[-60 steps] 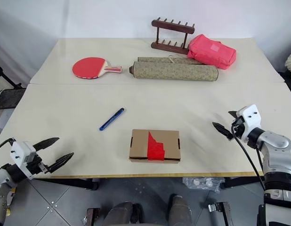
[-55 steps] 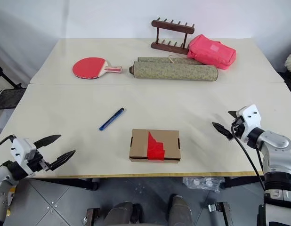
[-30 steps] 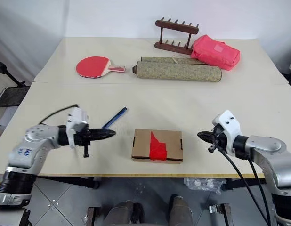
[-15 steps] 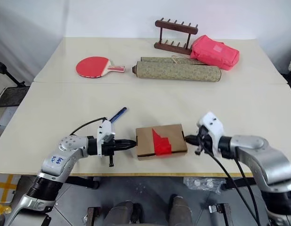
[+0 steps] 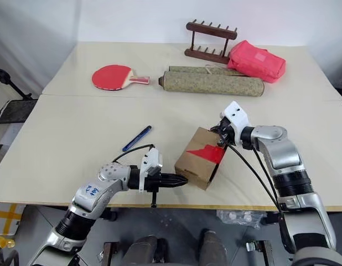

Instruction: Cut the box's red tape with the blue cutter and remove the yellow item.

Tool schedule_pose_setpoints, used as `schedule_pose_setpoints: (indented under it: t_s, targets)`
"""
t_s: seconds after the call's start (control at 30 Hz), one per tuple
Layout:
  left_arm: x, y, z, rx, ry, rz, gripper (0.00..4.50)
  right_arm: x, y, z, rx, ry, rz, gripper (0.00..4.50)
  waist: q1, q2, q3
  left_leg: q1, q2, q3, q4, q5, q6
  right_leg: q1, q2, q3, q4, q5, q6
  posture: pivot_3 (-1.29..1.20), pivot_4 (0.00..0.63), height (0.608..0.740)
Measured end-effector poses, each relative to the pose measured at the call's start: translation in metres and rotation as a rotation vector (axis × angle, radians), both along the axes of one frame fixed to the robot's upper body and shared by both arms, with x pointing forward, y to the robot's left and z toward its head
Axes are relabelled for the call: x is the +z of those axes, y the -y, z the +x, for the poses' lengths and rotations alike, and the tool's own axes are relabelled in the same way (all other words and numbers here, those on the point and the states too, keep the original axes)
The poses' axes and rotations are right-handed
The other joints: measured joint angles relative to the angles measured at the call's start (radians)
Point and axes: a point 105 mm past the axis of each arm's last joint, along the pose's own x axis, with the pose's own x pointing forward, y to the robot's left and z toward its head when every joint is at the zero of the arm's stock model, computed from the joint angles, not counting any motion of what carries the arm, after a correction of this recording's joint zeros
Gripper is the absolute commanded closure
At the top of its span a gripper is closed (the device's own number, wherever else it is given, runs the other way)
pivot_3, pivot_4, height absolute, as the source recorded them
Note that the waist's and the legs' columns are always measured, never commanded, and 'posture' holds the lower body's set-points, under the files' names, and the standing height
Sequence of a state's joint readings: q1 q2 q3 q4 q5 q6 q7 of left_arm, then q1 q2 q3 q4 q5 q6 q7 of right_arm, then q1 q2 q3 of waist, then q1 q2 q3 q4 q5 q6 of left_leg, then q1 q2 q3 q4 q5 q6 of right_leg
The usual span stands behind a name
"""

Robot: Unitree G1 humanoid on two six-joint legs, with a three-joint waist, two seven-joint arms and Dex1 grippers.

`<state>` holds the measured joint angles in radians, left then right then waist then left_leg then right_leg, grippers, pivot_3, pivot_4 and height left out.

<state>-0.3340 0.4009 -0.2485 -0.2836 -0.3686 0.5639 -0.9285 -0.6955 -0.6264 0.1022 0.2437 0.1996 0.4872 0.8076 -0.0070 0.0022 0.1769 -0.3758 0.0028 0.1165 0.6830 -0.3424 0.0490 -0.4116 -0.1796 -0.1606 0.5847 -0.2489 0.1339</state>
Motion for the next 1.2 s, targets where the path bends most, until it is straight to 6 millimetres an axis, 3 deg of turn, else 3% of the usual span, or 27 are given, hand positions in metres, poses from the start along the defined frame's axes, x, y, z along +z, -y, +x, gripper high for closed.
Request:
schedule_pose_setpoints:
  t_s: [0.1,0.2,0.27,0.4,0.53,0.7,0.93,1.1,1.2]
  targets:
    - [-0.002,-0.037,0.001,0.162,-0.018,0.037,4.47,0.033,0.035,-0.007,-0.109,0.099,-0.005,4.50,0.001,0.004,0.002,0.000,0.001,0.000,0.000,0.000,0.000,0.000,0.000,0.000,0.000,0.000,0.000,0.00,0.150,0.740]
    - [0.001,-0.058,0.011,0.290,-0.023,0.024,4.47,0.051,0.052,-0.026,-0.151,0.136,-0.005,4.50,0.013,0.004,0.002,0.000,0.000,-0.002,0.001,0.000,0.000,0.002,0.000,0.000,-0.001,0.000,0.000,0.00,0.150,0.740]
    - [0.007,-0.067,0.018,0.356,-0.008,0.001,4.47,0.047,0.051,-0.041,-0.146,0.103,-0.002,4.50,0.021,0.003,0.002,0.000,0.000,-0.002,0.001,0.000,0.000,0.003,0.000,0.000,-0.002,0.000,0.000,0.00,0.150,0.740]
    - [0.013,-0.057,0.043,0.418,0.043,-0.084,4.47,0.008,0.047,-0.085,-0.103,-0.109,-0.090,4.50,0.043,0.003,0.002,0.000,-0.002,-0.001,0.002,0.000,0.002,0.003,-0.002,0.001,-0.003,0.000,0.000,0.00,0.150,0.740]
    - [0.010,-0.033,0.053,0.374,0.042,-0.117,4.47,0.003,0.033,-0.103,-0.048,-0.152,-0.159,4.50,0.029,0.001,0.001,0.000,-0.002,0.000,0.001,0.000,0.002,0.003,-0.002,0.001,-0.003,0.000,0.000,0.00,0.150,0.740]
    - [0.010,-0.003,0.049,0.269,0.042,-0.141,4.47,0.005,0.010,-0.095,-0.023,-0.110,-0.099,4.50,0.018,0.000,0.001,0.002,0.000,0.001,0.001,0.000,0.001,0.003,0.000,0.002,-0.002,0.000,0.000,0.00,0.150,0.740]
    - [0.011,0.000,0.047,0.231,0.061,-0.140,4.47,0.017,0.000,-0.084,-0.017,-0.070,-0.057,4.50,0.018,-0.001,0.000,0.002,-0.001,0.001,0.001,0.001,0.001,0.003,-0.001,0.002,-0.002,0.000,0.000,0.00,0.150,0.740]
    - [0.001,-0.008,0.044,0.237,0.045,-0.105,4.47,0.040,0.022,-0.089,-0.079,-0.034,-0.069,4.50,0.035,-0.001,0.000,0.000,-0.001,-0.001,0.001,0.000,0.002,0.003,-0.002,0.000,-0.003,0.000,0.000,0.00,0.150,0.740]
    - [-0.006,-0.015,0.045,0.267,0.034,-0.080,4.47,0.032,0.035,-0.099,-0.109,-0.077,-0.117,4.50,0.036,-0.001,0.001,-0.001,-0.002,-0.002,0.001,-0.001,0.003,0.002,-0.002,0.000,-0.004,0.000,0.000,0.00,0.150,0.740]
